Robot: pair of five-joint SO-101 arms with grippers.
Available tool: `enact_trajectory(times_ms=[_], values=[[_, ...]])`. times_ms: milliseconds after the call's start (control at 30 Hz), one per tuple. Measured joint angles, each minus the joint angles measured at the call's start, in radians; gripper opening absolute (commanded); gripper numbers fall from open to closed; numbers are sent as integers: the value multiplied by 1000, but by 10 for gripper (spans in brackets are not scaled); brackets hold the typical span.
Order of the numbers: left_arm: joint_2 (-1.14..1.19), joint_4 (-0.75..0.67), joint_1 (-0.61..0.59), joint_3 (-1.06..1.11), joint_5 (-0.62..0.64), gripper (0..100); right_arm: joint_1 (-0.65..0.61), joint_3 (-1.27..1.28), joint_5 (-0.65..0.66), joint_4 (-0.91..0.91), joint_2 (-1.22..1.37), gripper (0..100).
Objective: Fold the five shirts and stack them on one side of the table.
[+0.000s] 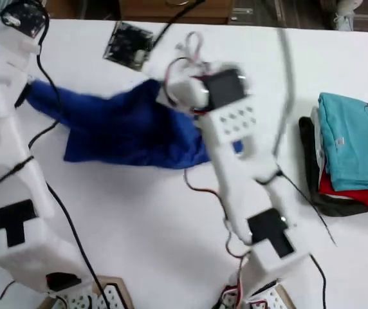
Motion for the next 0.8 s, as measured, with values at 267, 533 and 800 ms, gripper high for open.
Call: enact_trajectory(times_ms=[267,533,800], values=[[-190,66,2,-32,0,20,91,-63,66,0,-216,21],[-387,69,12,-35,0,20,97,-75,132,-8,-425,22],[-545,69,12,-38,0,20,100,-81,232,-72,-534,22]])
